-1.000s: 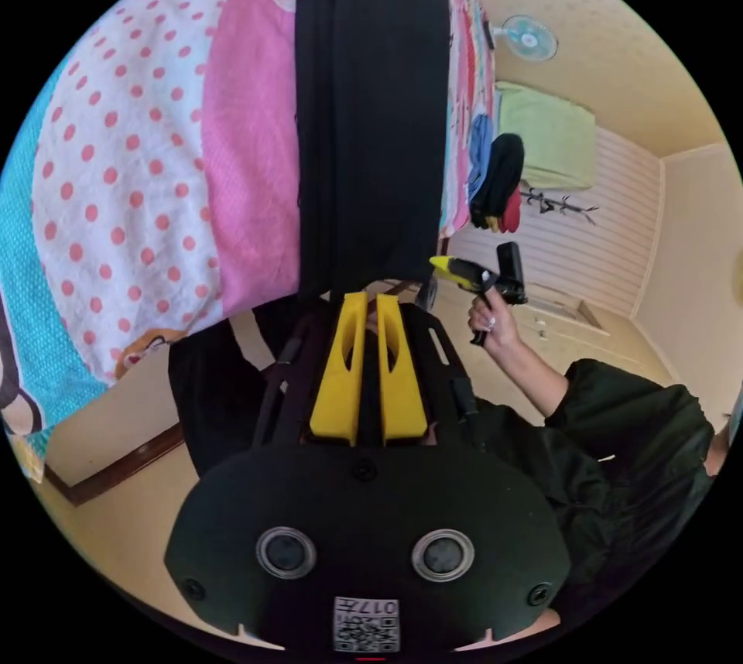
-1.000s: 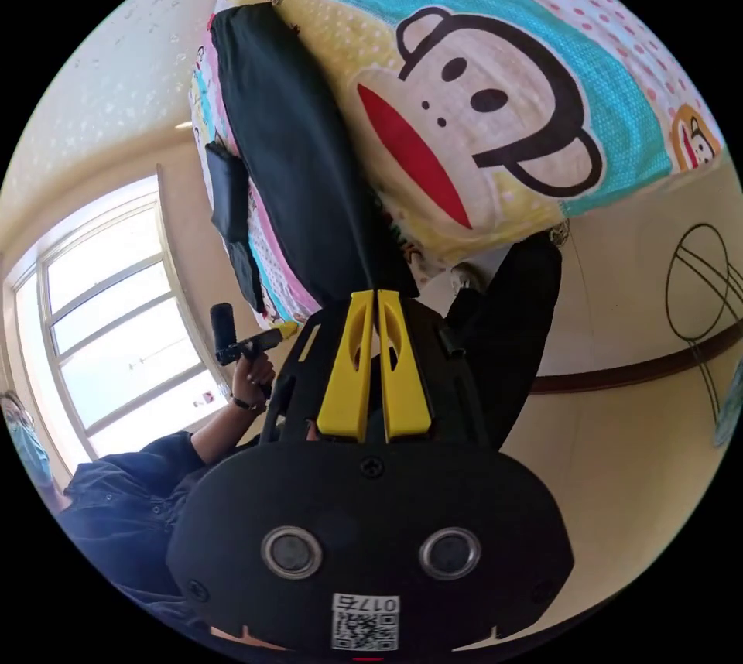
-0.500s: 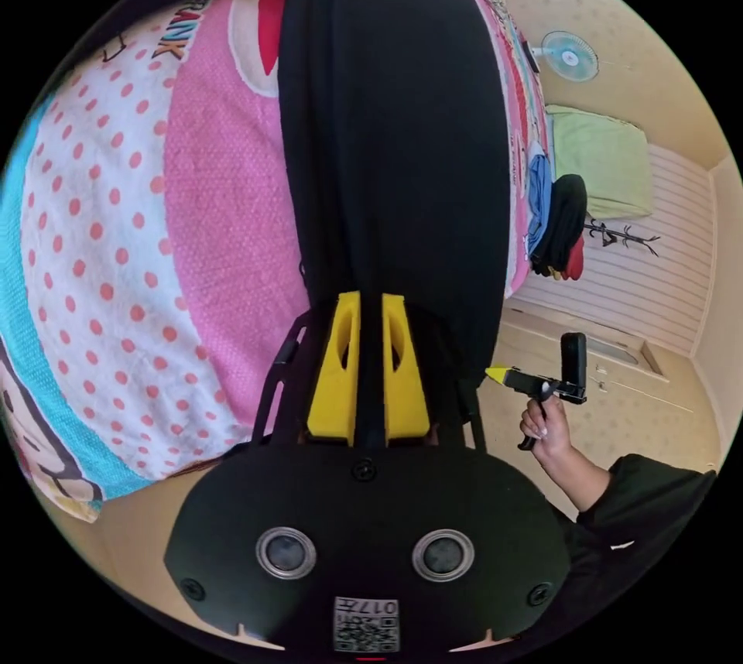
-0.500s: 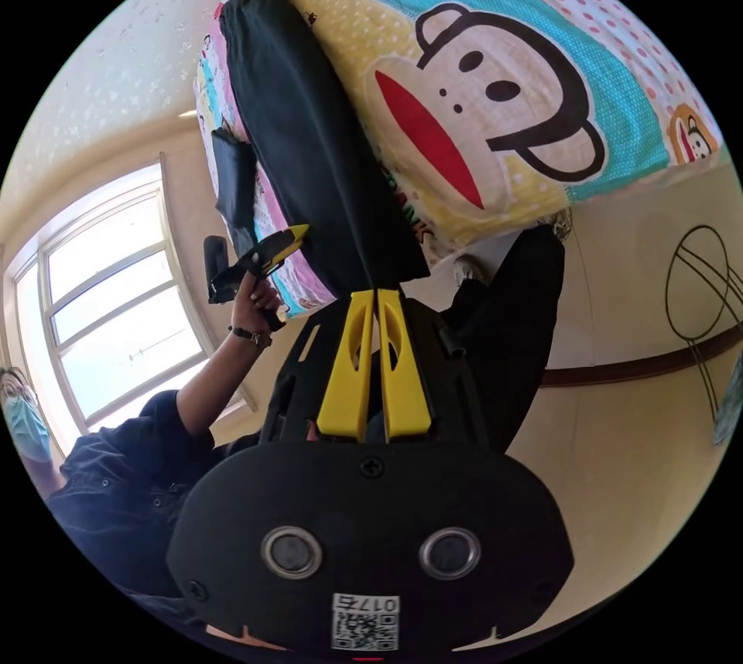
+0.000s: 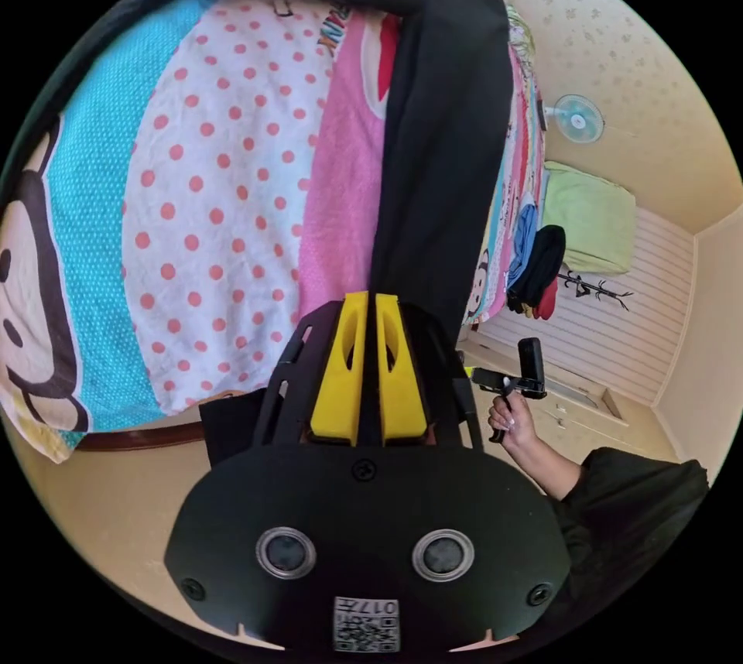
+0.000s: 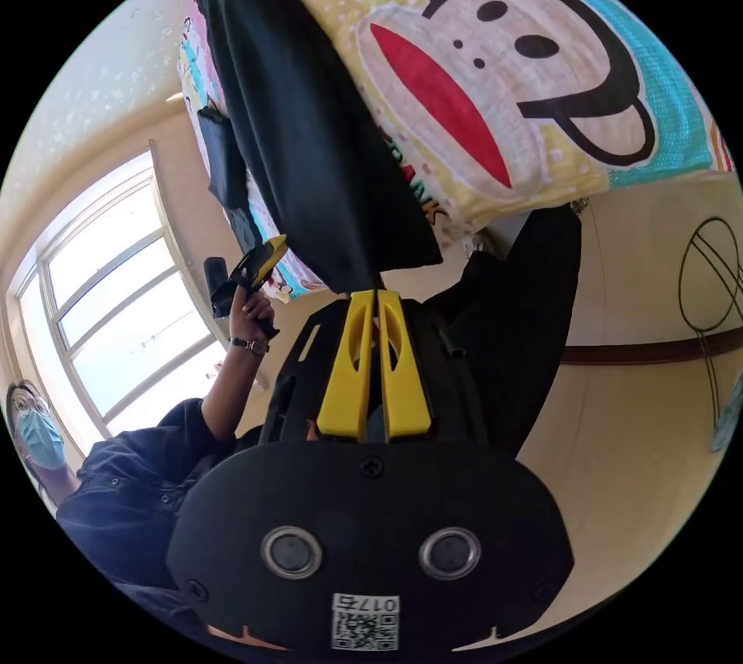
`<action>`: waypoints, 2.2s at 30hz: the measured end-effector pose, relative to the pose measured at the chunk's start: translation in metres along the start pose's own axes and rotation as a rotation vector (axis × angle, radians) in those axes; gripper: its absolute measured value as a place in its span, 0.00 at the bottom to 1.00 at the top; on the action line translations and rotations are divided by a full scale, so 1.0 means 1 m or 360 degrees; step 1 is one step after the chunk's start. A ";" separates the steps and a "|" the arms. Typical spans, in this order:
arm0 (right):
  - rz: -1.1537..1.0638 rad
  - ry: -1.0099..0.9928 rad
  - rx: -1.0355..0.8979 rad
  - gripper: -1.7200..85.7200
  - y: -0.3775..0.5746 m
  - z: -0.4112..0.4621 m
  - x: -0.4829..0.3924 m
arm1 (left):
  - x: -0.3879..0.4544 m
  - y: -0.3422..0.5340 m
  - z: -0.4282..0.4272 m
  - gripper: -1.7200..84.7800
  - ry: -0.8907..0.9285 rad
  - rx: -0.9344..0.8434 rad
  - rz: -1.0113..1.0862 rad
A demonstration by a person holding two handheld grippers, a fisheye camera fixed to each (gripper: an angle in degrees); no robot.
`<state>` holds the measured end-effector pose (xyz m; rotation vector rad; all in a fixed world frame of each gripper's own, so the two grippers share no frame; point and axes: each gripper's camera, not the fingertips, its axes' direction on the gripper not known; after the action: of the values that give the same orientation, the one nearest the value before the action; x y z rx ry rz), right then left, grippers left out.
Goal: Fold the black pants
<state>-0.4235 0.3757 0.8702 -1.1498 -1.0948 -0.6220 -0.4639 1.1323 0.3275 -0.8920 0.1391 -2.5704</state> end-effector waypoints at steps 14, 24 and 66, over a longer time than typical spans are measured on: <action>-0.0390 -0.0281 0.0050 0.17 -0.151 -0.135 -0.017 | 0.017 -0.108 -0.051 0.22 0.0350 0.0239 0.0284; -0.0682 -0.0325 -0.0289 0.19 -0.229 -0.115 -0.030 | 0.023 -0.140 -0.016 0.15 0.0567 0.0163 0.0370; -0.1677 -0.0828 0.0490 0.02 0.127 -0.283 -0.201 | 0.336 0.076 -0.165 0.06 0.0795 0.0568 0.1231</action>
<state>-0.2912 0.1278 0.6301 -0.3854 -2.1890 -0.9213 -0.7769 0.9175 0.3722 -0.0156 0.1281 -1.9292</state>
